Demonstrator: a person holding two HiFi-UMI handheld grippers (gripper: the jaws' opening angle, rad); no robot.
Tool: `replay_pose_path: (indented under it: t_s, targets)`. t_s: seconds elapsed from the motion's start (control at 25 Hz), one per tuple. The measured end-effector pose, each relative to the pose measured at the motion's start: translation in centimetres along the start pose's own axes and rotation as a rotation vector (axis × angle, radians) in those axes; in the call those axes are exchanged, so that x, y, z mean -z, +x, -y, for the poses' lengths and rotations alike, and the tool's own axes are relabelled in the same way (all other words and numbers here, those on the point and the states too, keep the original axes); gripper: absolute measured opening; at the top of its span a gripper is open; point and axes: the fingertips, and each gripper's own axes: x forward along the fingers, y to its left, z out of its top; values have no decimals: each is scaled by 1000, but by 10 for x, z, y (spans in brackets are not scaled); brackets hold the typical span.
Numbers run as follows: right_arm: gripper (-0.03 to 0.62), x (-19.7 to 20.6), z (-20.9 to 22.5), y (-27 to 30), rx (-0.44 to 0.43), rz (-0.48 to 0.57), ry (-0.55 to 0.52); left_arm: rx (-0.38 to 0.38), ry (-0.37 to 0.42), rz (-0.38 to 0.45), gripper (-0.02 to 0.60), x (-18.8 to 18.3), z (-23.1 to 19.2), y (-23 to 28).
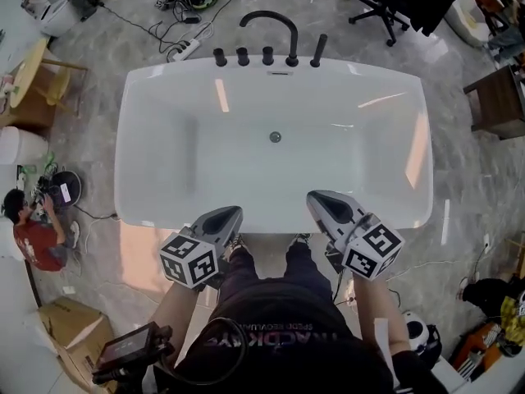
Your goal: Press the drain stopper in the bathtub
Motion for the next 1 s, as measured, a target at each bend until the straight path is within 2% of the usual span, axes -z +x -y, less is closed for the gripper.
replay_pose_path:
  t_s: [0.28, 0.4, 0.56, 0.76, 1.0]
  targets:
    - [14, 2, 44, 0, -55, -31, 3, -74, -35, -6, 8, 17, 5, 28]
    - [14, 11, 66, 5, -64, -64, 8, -81, -55, 1, 8, 23, 5, 43]
    - [14, 26, 96, 23, -32, -91, 19, -51, -35, -35, 8, 35, -6, 64]
    - [14, 49, 127, 55, 46, -94, 65, -39, -12, -105, 8, 48, -41, 80]
    - [14, 77, 166, 99, 113, -118, 95, -28, -8, -126, 8, 56, -85, 97]
